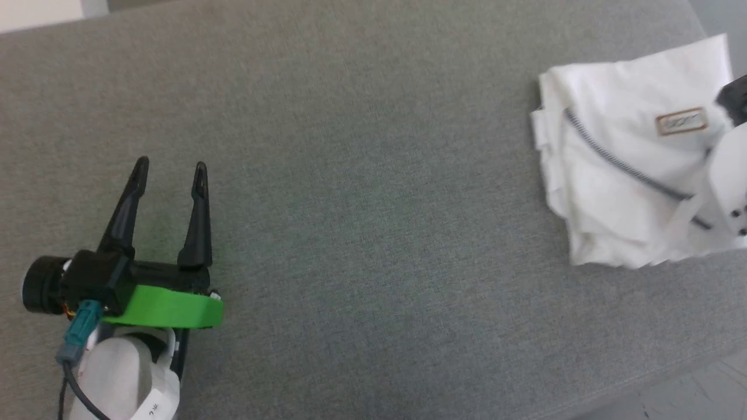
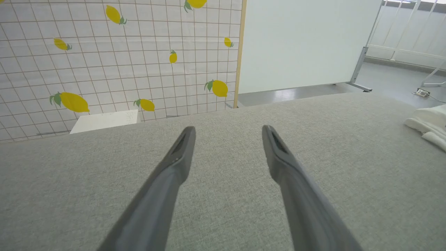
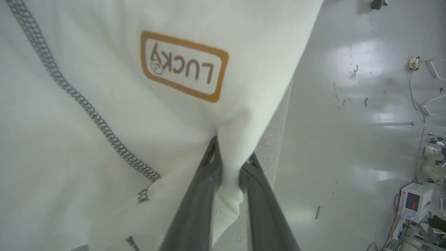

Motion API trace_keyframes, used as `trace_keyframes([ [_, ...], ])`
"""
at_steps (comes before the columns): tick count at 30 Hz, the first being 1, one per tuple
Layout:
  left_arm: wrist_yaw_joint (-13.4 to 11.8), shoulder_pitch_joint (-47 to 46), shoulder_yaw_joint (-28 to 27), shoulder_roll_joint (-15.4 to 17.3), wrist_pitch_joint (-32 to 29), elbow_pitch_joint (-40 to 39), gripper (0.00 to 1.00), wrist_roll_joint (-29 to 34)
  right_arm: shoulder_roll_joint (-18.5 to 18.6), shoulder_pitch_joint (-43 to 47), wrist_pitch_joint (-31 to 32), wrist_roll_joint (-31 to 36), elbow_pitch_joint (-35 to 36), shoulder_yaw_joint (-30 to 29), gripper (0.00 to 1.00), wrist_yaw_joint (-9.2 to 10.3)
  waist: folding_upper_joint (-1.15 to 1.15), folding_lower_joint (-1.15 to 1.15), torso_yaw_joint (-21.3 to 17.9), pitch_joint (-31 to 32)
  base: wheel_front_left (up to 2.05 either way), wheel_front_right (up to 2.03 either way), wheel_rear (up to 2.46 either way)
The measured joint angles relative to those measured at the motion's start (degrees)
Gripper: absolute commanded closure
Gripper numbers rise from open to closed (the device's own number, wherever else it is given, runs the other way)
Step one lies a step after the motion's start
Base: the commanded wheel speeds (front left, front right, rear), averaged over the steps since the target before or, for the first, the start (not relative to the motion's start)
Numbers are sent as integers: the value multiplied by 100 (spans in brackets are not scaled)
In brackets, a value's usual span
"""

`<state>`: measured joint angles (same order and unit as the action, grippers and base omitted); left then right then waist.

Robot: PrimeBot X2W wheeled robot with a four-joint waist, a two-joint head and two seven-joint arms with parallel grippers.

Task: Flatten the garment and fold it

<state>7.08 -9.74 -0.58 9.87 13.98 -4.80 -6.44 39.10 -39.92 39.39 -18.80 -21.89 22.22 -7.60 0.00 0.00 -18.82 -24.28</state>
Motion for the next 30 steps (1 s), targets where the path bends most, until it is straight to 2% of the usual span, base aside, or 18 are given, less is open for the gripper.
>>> trace_keyframes([
  [5,0,-93,4,149,-164,-261,0,42,14,-293,-371,455,-460,-587,100,0,0,0,-29,-423,0,0,0],
  [11,-1,-98,-31,270,-307,-492,0,41,-166,-425,-448,1024,-1077,-1361,100,0,0,0,34,-828,0,0,0],
  [16,-5,-120,-27,292,-331,-605,0,40,-260,-533,-677,1525,-1273,-2051,100,-1,0,1,157,-979,0,0,0],
  [17,-7,-121,-30,298,-332,-617,0,40,-303,-541,-762,1622,-1291,-2210,90,-1,0,1,181,-997,0,0,0],
  [18,-7,-122,-26,302,-331,-622,0,40,-347,-555,-802,1726,-1321,-2330,35,-1,0,0,202,-1011,0,0,0],
  [19,-8,-123,-23,302,-331,-624,0,40,-397,-566,-815,1813,-1354,-2448,0,-1,0,1,216,-1018,0,0,0],
  [25,-43,-121,19,286,-274,-483,0,27,-671,-574,-1270,2241,-1307,-2980,0,0,0,1,241,-866,0,0,0],
  [30,-68,-113,109,160,-132,-257,0,-15,-772,-701,-1907,2012,-864,-2893,0,0,0,1,282,-550,0,0,0],
])
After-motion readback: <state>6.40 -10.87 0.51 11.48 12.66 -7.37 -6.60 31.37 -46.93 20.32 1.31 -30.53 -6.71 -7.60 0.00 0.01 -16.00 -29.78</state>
